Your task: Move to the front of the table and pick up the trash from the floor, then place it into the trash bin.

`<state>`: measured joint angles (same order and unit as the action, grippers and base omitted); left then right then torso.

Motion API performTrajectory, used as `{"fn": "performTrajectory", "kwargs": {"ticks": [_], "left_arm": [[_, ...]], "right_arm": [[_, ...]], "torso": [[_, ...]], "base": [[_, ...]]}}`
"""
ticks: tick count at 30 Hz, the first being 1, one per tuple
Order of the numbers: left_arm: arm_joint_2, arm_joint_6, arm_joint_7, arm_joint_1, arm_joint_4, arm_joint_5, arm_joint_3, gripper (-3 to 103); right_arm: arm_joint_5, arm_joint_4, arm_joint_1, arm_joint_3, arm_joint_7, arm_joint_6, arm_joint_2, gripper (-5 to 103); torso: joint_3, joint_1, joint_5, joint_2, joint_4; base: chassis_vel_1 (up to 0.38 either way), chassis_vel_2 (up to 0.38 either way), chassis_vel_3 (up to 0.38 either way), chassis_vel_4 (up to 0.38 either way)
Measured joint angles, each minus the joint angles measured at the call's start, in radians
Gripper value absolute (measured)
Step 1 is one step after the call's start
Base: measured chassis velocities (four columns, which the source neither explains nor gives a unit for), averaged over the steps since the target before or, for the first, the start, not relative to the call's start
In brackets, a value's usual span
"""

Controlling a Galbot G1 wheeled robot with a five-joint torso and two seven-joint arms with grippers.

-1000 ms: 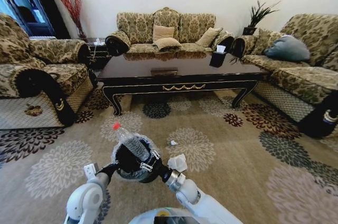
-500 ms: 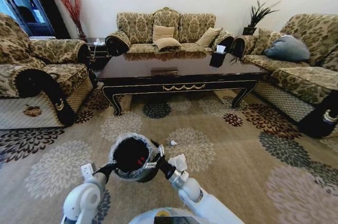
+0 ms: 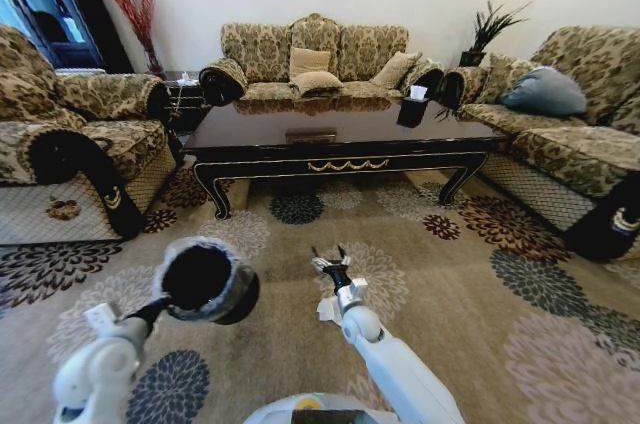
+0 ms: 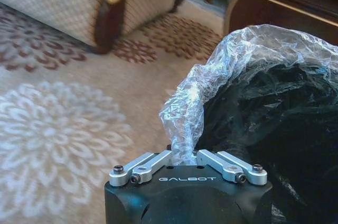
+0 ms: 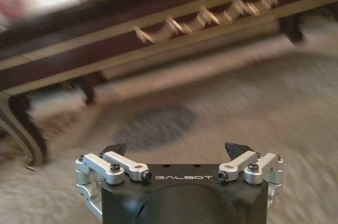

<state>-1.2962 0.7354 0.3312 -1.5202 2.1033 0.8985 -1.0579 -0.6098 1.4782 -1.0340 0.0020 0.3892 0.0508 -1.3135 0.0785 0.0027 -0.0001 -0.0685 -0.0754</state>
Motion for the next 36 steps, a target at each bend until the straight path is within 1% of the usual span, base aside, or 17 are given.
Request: {"fn": "performTrajectory", "kwargs": {"ticks": [1, 3, 4, 5, 6, 8, 14, 17, 23, 25, 26, 28, 31, 32, 33, 35, 36], "left_arm": [[0.009, 0.0, 0.0, 0.002, -0.013, 0.007, -0.021, 2], [0.011, 0.0, 0.0, 0.001, -0.019, 0.009, -0.03, 2], [0.011, 0.0, 0.0, 0.001, -0.019, 0.009, -0.03, 2], [0.011, 0.0, -0.001, -0.001, -0.021, 0.01, -0.032, 2], [0.01, 0.0, -0.001, -0.004, -0.022, 0.01, -0.033, 2], [0.005, 0.0, -0.002, -0.009, -0.02, 0.009, -0.033, 2], [-0.007, 0.0, -0.004, -0.02, -0.007, 0.006, -0.027, 2], [-0.011, 0.0, -0.005, -0.028, 0.003, 0.004, -0.027, 2], [-0.016, 0.0, -0.006, -0.037, 0.007, -0.002, -0.02, 2], [-0.017, 0.0, -0.006, -0.036, 0.007, -0.004, -0.014, 2], [-0.017, 0.0, -0.006, -0.036, 0.007, -0.004, -0.014, 2], [-0.018, 0.0, -0.006, -0.03, 0.008, -0.009, -0.003, 2], [-0.018, 0.0, -0.006, -0.029, 0.007, -0.01, -0.001, 2], [-0.018, 0.0, -0.006, -0.024, 0.005, -0.013, 0.007, 2], [-0.019, 0.0, -0.005, -0.017, -0.003, -0.017, 0.017, 2], [-0.02, 0.0, -0.005, -0.012, -0.01, -0.02, 0.024, 2], [-0.02, 0.0, -0.005, -0.012, -0.01, -0.02, 0.024, 2]], "right_arm": [[-0.02, -0.038, 0.005, 0.009, 0.022, -0.039, -0.011, 100], [-0.019, -0.067, 0.005, 0.009, 0.025, -0.081, -0.012, 100], [-0.019, -0.067, 0.005, 0.009, 0.025, -0.081, -0.012, 100], [-0.012, -0.086, 0.005, 0.006, 0.023, -0.1, -0.011, 100], [0.013, -0.121, 0.003, 0.002, 0.016, -0.11, -0.013, 100], [0.044, -0.161, -0.004, 0.0, 0.003, -0.112, -0.018, 100], [0.081, -0.235, -0.02, -0.01, -0.039, -0.108, -0.034, 100], [0.149, -0.326, -0.015, 0.002, -0.065, -0.061, -0.057, 100], [0.163, -0.38, -0.014, 0.011, -0.069, -0.066, -0.071, 100], [0.167, -0.386, -0.018, 0.011, -0.072, -0.071, -0.072, 95], [0.167, -0.386, -0.018, 0.011, -0.072, -0.071, -0.072, 95], [0.171, -0.386, -0.025, 0.009, -0.083, -0.074, -0.071, 86], [0.171, -0.385, -0.026, 0.008, -0.085, -0.075, -0.07, 86], [0.177, -0.38, -0.032, 0.005, -0.097, -0.075, -0.068, 80], [0.188, -0.364, -0.04, -0.002, -0.112, -0.07, -0.06, 64], [0.202, -0.353, -0.047, -0.008, -0.122, -0.06, -0.053, 54], [0.202, -0.353, -0.047, -0.008, -0.122, -0.06, -0.053, 54]], "torso": [[0.0, 0.0, -0.0001, 0.0, -0.0001], [0.0, 0.0, -0.0001, 0.0, -0.0001], [0.0, 0.0, -0.0001, 0.0, -0.0001], [0.0, 0.0, -0.0002, 0.0, -0.0002], [0.0, 0.0, -0.0001, 0.0, -0.0003], [0.0, 0.0, -0.0001, 0.0, -0.0003], [0.0, 0.0, 0.0, 0.0, -0.0002], [0.0, 0.0, 0.0002, 0.0, -0.0003], [0.0, 0.0, 0.0001, 0.0, 0.0001], [0.0, 0.0, 0.0001, 0.0, -0.0002], [0.0, 0.0, 0.0001, 0.0, -0.0002], [0.0, 0.0, 0.0001, 0.0, -0.0002], [0.0, 0.0, 0.0001, 0.0, -0.0003], [0.0, 0.0, 0.0002, 0.0, -0.0003], [0.0, 0.0, 0.0001, 0.0, -0.0002], [0.0, 0.0, 0.0001, 0.0, -0.0002], [0.0, 0.0, 0.0001, 0.0, -0.0002]], "base": [[0.0, 0.0, 0.0, 0.0], [0.0, 0.0, 0.0, 0.0], [0.0, 0.0, 0.0, 0.0], [0.0, 0.0, 0.0, 0.0], [0.0, 0.0, 0.0, 0.0], [0.0, 0.0, 0.0, 0.0], [0.0, 0.0, 0.0, 0.0], [0.0, 0.0, 0.0, 0.0], [0.0, 0.0, 0.0, 0.0], [0.0, 0.0, 0.0, 0.0], [0.0, 0.0, 0.0, 0.0], [0.0, 0.0, 0.0, 0.0], [0.0, 0.0, 0.0, 0.0], [0.0, 0.0, 0.0, 0.0], [0.0, 0.0, 0.0, 0.0], [0.0, 0.0, 0.0, 0.0], [0.0, 0.0, 0.0, 0.0]]}}
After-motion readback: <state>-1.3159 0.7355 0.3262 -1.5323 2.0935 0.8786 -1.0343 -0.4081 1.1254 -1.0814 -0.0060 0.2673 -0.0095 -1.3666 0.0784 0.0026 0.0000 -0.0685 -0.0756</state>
